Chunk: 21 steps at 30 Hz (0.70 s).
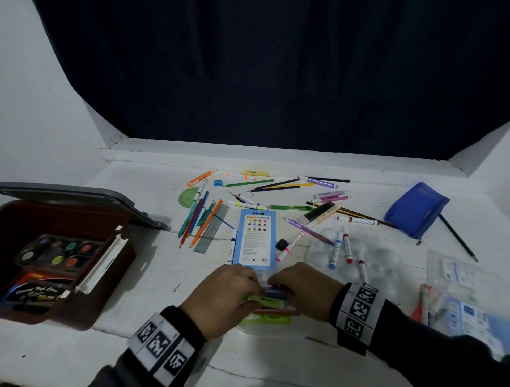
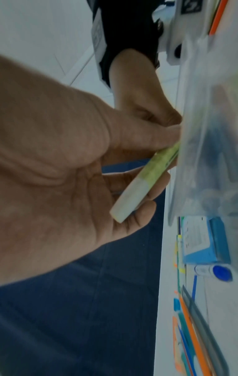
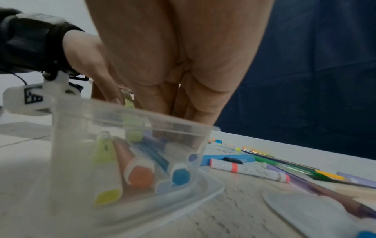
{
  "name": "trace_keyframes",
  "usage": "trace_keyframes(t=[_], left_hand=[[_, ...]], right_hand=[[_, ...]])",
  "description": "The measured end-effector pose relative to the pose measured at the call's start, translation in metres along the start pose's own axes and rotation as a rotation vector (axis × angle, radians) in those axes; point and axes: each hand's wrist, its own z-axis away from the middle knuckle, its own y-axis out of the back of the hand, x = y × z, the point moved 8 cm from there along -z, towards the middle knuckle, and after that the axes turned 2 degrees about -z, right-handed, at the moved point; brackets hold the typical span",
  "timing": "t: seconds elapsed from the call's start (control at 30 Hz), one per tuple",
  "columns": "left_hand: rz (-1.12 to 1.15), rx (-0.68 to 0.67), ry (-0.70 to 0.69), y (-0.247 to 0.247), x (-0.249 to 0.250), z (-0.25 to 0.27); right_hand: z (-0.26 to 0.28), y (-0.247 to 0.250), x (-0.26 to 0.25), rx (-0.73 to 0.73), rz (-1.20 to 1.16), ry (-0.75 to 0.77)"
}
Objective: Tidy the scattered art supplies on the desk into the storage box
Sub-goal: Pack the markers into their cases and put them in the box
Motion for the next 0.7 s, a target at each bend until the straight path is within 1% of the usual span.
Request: trace_keyframes(t=[0.17, 0.37, 0.57, 0.63, 0.7], left_hand=[[-0.116, -0.035, 0.007, -0.01, 0.006, -0.018], [-0.115, -0.026, 0.039, -0.015, 0.013, -0.028], [-0.094, 0.017, 0.068, -0.012, 0.019, -0.034], [-0.099, 0.013, 0.076, -0.013, 0.019, -0.035], [-0.103, 0.005, 0.073, -0.014, 0.02, -0.036]], right_hand=[[0.006, 0.011, 0.008, 0.058, -0.101, 0.009], [0.009, 0.016, 0.009, 0.09, -0.168, 0.022], [0.016, 0.032, 0.012, 0.244, -0.218, 0.035], [0.023, 0.04, 0.016, 0.295, -0.198, 0.019], [0.03, 0.043, 0.021, 0.31, -0.106, -0.027]])
